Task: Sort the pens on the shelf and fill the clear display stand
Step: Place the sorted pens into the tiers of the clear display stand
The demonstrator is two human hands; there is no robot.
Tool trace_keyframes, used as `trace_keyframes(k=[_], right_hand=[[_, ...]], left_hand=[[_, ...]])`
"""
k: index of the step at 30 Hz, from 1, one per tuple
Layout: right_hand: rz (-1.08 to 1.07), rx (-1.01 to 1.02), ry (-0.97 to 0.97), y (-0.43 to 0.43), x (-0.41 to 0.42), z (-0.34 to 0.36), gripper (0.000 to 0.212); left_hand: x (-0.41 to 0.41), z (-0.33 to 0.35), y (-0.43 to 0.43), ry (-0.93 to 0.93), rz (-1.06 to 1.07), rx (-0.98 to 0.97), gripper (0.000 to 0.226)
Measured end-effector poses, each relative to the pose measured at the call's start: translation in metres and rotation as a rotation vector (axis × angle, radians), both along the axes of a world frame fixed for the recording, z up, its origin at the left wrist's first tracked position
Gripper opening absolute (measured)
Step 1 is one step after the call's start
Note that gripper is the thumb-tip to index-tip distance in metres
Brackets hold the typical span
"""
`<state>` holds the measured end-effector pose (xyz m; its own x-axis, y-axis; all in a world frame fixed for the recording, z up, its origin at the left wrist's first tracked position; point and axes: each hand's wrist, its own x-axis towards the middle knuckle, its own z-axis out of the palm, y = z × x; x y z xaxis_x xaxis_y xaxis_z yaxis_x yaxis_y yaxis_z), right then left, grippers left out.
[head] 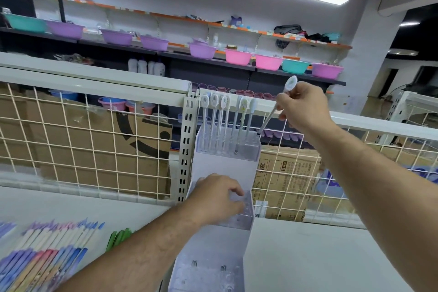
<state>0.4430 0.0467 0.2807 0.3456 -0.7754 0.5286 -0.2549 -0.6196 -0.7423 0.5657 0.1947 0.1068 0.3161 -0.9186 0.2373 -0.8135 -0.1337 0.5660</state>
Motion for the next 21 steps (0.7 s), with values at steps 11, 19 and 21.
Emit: trace_keyframes(k=[11,19,21], right_hand=[[-0.044,-0.061,0.17,-0.011,0.021,-0.011,0.007],[-0.006,-0.077,0.329,-0.005,0.032,-0.023,0.017],[-0.006,-0.088,0.381,-0.005,0.032,-0.021,0.013]], left_hand=[[0.019,0.0,0.004,0.166,-0.072,0.085,0.031],[0.017,-0.003,0.004,0.16,-0.066,0.083,0.034],[0.017,-0.004,0.004,0.16,-0.066,0.086,0.034]])
